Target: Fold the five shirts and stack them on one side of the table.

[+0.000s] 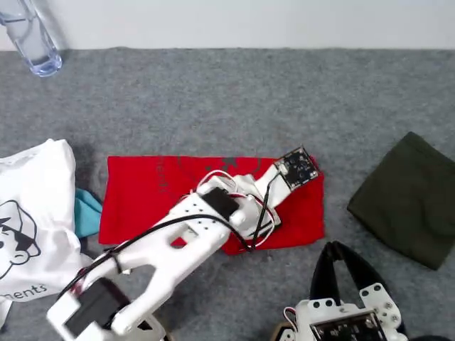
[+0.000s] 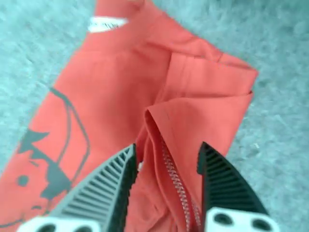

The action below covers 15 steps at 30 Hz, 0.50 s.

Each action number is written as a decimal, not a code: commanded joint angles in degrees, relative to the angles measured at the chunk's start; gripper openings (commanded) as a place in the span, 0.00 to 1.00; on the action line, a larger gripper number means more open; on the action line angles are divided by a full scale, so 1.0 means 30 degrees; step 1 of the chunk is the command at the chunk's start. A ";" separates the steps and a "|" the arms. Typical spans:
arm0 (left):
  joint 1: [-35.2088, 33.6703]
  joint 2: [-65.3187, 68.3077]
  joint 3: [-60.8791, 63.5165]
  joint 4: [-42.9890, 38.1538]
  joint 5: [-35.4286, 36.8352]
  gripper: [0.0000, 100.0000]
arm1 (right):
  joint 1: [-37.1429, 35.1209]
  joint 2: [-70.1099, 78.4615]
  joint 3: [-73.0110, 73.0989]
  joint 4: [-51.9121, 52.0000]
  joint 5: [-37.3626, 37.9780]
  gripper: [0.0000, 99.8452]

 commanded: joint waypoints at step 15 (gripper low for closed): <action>0.2725 -0.4366 -0.2799 0.6418 -0.0059 0.12 | -0.1451 -0.1011 -0.0147 0.0747 0.0205 0.01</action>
